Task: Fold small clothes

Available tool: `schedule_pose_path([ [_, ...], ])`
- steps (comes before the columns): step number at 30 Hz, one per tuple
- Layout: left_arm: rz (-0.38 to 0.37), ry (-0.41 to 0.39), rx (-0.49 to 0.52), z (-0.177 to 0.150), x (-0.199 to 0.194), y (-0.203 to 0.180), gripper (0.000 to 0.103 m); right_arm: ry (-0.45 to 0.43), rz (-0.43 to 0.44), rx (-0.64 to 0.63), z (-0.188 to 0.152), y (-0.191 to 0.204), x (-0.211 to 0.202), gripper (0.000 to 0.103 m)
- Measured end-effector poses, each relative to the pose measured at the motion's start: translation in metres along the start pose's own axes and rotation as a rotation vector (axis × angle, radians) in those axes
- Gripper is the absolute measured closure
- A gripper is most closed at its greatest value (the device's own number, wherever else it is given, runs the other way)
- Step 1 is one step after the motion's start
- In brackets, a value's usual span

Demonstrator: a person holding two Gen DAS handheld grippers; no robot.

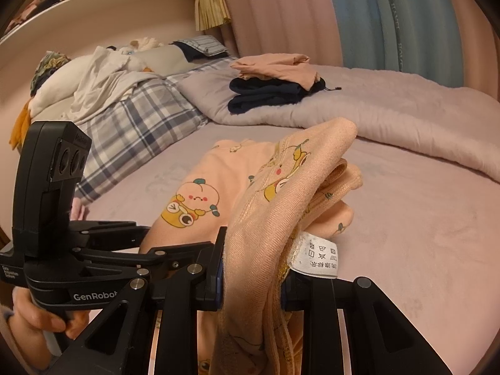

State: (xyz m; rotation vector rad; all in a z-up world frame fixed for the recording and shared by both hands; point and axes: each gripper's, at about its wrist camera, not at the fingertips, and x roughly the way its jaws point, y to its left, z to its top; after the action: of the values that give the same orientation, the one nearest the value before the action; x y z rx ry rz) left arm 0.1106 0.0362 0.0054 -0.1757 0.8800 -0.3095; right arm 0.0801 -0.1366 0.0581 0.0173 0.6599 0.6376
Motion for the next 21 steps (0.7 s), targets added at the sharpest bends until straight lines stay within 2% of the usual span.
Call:
schedule_pose_path([
  [21,0.024,0.015,0.002,0.005,0.015,0.006,0.07,0.007,-0.003,0.02,-0.002,0.004,0.013,0.076],
])
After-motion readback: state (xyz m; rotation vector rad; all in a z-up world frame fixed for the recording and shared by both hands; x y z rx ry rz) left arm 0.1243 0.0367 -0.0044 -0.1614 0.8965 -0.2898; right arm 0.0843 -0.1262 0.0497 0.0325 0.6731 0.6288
